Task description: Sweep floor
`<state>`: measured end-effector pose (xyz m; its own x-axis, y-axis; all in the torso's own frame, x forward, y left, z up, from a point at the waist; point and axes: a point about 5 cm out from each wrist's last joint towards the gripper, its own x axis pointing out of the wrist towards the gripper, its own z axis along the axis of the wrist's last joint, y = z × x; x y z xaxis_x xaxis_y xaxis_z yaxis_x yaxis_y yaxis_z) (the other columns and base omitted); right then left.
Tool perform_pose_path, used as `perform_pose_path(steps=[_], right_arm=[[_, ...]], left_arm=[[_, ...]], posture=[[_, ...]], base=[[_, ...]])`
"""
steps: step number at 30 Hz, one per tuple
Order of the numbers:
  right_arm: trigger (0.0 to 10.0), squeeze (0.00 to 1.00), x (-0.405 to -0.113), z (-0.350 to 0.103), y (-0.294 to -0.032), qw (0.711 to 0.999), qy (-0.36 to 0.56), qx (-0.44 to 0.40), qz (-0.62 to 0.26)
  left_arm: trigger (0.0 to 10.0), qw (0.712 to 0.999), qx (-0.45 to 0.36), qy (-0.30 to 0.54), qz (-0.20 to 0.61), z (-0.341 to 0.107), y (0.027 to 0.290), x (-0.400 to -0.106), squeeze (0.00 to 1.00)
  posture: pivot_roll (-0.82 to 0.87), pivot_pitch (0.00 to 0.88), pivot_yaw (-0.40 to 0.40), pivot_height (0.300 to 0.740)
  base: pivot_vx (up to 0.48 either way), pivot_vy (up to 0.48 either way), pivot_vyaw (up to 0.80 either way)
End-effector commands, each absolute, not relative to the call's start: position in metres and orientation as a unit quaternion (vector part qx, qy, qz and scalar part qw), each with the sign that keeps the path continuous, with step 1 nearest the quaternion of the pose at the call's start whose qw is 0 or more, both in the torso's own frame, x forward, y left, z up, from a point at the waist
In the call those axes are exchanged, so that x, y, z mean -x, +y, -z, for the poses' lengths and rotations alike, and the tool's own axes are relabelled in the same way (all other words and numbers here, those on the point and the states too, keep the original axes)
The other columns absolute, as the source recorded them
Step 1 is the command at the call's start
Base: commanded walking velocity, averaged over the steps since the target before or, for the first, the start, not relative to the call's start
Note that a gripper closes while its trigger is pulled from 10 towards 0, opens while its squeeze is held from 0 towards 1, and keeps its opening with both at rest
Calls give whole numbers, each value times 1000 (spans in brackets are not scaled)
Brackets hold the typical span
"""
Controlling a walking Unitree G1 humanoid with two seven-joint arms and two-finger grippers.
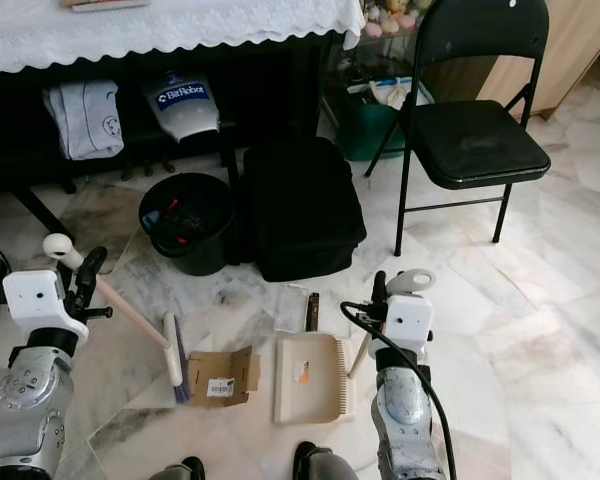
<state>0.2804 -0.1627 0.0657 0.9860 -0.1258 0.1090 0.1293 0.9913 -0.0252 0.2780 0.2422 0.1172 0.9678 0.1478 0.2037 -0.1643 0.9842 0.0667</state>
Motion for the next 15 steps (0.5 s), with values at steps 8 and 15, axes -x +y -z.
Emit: perform_pose_path(steps=[8,15], right_arm=[[10000,0,-277,-57,-162,997,-47,19,63],[10000,0,-276,-55,-161,997,-43,19,63]], left_arm=[[10000,991,-40,-101,-77,-116,240,-274,59],[10000,992,-38,-96,-73,-115,240,-275,59]], posture=[[-26,275,-42,740],[-25,275,-40,740]], base=[[0,0,0],[0,0,0]])
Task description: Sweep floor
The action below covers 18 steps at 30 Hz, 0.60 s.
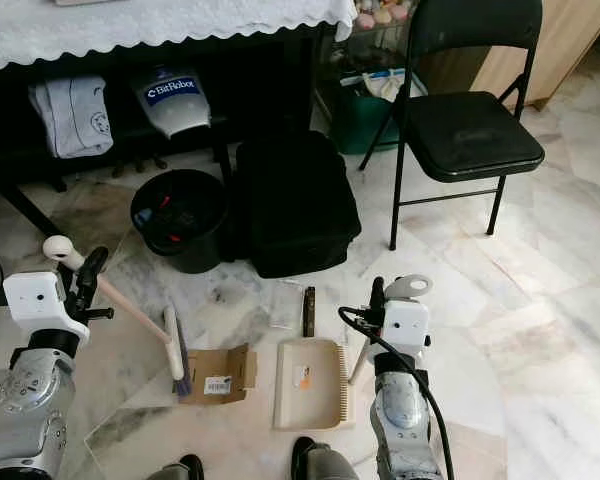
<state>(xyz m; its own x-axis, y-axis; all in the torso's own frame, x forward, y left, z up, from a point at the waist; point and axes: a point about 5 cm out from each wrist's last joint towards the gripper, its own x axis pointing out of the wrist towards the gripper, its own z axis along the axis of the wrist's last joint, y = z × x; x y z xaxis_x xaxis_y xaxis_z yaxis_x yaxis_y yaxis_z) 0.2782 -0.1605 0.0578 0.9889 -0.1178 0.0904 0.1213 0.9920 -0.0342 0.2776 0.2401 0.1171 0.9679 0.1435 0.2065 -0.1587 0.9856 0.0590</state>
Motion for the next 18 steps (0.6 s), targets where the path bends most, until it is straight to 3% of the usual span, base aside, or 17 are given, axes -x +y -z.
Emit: perform_pose_path(steps=[1,18], right_arm=[[10000,0,-276,-55,-161,997,-44,19,63],[10000,0,-277,-53,-157,997,-47,17,55]], left_arm=[[10000,992,-37,-95,-73,-114,240,-274,59],[10000,990,-61,-103,-81,-119,254,-269,67]], posture=[[-25,275,-40,740],[-18,276,-39,740]], base=[[0,0,0],[0,0,0]])
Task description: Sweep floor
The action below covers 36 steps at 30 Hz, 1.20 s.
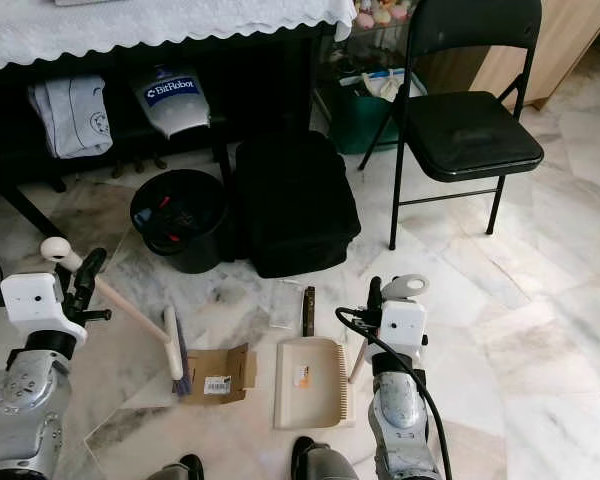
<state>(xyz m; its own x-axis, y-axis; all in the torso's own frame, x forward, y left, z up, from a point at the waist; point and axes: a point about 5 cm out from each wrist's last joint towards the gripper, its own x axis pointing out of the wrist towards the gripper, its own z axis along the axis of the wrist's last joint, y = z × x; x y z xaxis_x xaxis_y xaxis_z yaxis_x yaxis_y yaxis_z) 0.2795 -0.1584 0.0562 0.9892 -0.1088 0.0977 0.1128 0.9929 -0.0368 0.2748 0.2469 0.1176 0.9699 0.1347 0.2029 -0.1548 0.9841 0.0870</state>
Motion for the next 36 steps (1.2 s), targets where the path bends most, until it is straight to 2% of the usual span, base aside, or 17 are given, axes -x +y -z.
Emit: perform_pose_path(steps=[1,4,7,13,17,26,32,36], right_arm=[[10000,0,-277,-53,-157,997,-47,17,55],[10000,0,-278,-53,-156,997,-47,16,54],[10000,0,-278,-52,-156,997,-45,16,53],[10000,0,-280,-52,-156,997,-46,16,53],[10000,0,-281,-53,-156,997,-48,16,51],[10000,0,-282,-54,-158,997,-49,18,52],[10000,0,-283,-54,-158,997,-48,18,50],[10000,0,-284,-54,-157,998,-48,17,49]], left_arm=[[10000,990,-61,-103,-81,-119,254,-269,67],[10000,988,-69,-104,-87,-121,263,-265,67],[10000,991,-82,-87,-54,-116,260,-258,67],[10000,999,-46,-25,6,-96,256,-244,59],[10000,998,-58,-3,-27,-86,276,-236,59],[10000,996,-82,15,-30,-86,295,-225,59],[10000,997,-78,28,-1,-89,297,-221,55],[10000,995,-104,-2,-12,-102,295,-228,51]], posture=[[-18,276,-39,740],[-15,274,-38,740],[-14,272,-37,740],[-11,270,-41,740],[-12,267,-43,740],[-15,266,-51,740],[-11,266,-55,740],[-10,266,-55,740]], base=[[0,0,0],[0,0,0],[0,0,0],[0,0,0],[0,0,0],[0,0,0],[0,0,0],[0,0,0]])
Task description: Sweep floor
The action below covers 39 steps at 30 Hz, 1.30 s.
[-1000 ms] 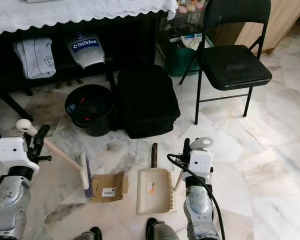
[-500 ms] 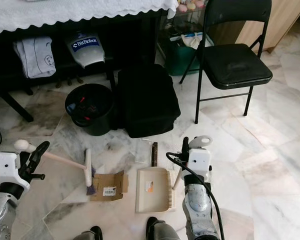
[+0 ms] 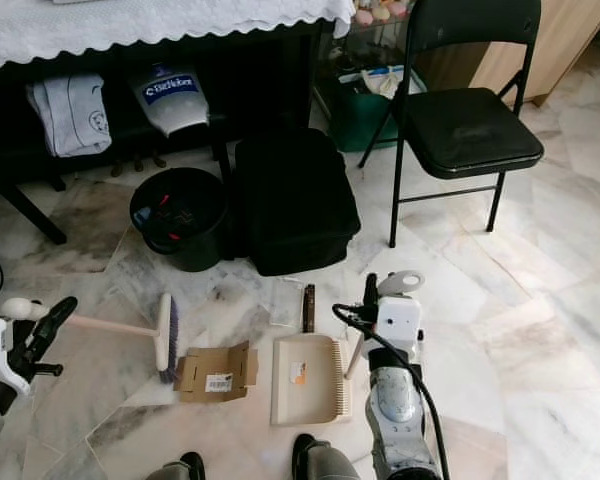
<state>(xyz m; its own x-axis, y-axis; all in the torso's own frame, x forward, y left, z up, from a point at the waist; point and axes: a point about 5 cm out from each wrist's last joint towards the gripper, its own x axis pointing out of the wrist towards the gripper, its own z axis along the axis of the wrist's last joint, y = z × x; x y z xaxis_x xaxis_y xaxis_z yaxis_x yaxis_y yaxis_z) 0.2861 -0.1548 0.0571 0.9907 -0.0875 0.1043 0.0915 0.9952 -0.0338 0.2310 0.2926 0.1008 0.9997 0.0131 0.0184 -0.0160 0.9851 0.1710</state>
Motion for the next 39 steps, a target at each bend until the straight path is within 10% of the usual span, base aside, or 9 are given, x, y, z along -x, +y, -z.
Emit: perform_pose_path(steps=[1,15,39], right_arm=[[10000,0,-284,-54,-157,998,-48,17,49],[10000,0,-284,-52,-157,997,-45,12,53],[10000,0,-285,-51,-156,998,-44,11,53]], left_arm=[[10000,994,-110,-9,-11,-106,293,-230,51],[10000,989,-139,-12,51,-137,292,-221,47],[10000,975,127,69,167,-120,253,-220,31]], posture=[[-9,265,-55,740],[12,265,-44,740],[9,260,-45,740]], base=[[0,0,0],[0,0,0],[0,0,0]])
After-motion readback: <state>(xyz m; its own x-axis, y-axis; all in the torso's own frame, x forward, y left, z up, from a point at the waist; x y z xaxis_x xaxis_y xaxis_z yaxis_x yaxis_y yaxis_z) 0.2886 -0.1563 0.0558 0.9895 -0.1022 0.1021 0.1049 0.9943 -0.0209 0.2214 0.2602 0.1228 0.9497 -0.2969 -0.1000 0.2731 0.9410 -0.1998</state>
